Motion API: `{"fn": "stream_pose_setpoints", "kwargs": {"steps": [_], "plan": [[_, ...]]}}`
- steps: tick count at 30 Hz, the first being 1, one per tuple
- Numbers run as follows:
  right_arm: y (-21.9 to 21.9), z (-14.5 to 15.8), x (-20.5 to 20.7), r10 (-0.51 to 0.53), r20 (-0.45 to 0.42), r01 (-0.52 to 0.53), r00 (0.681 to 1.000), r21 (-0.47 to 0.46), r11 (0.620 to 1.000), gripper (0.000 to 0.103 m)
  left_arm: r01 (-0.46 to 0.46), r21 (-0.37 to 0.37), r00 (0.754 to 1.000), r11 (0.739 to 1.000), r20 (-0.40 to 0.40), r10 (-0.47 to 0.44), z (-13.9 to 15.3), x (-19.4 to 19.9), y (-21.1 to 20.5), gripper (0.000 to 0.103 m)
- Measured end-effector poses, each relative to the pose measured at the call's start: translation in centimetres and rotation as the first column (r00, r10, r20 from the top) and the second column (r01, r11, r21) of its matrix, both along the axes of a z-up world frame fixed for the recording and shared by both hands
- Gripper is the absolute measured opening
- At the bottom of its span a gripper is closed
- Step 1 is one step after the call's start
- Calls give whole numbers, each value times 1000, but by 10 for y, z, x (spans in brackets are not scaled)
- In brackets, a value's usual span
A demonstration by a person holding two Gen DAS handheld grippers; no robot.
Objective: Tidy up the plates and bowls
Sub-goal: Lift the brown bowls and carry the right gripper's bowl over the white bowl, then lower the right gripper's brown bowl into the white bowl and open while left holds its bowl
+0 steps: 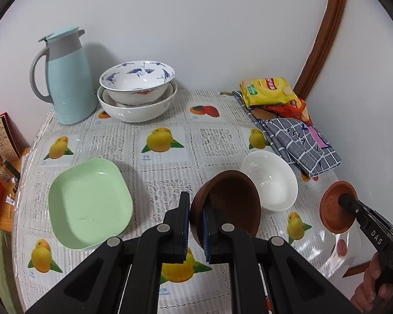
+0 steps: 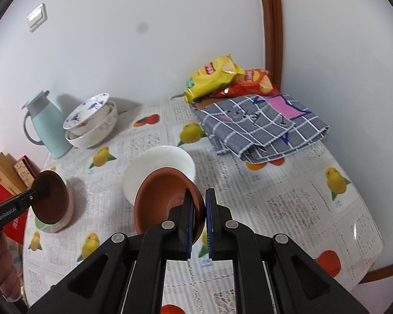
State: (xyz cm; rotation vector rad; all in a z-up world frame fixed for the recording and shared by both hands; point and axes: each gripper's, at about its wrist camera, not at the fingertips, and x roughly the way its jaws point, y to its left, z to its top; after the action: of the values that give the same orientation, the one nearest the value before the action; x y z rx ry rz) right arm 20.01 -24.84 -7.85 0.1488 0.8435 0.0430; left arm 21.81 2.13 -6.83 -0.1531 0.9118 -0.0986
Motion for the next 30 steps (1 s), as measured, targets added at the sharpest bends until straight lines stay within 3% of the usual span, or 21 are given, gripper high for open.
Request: {"fn": "stream_pose_setpoints", "kwargs": {"steps": [14,30], "plan": [[23,-5,26,40,-20,-40,999,1,999,8,-46,-4,999,999,-3,46,-3,9,23,9],[54,-57,84,77,-121,-87,990,-79,993,8,-62,-37,996,997,-65,60,-33,42,37,9]]}}
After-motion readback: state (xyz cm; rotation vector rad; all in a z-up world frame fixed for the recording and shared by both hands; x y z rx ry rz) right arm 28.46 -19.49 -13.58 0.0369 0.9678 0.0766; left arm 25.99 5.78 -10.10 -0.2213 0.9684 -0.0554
